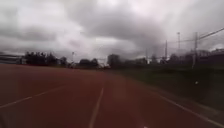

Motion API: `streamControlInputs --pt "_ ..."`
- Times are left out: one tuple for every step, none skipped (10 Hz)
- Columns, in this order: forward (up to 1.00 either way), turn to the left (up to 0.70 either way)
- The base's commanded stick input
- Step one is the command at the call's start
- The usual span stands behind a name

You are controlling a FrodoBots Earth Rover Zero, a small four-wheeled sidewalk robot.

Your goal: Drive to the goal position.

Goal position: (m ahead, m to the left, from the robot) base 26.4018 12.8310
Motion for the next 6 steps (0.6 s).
streamControlInputs --pt "0.7 0.0" --pt "0.7 0.0" --pt "0.7 0.0" --pt "0.7 0.0" --pt "0.7 0.0" --pt "0.7 0.0"
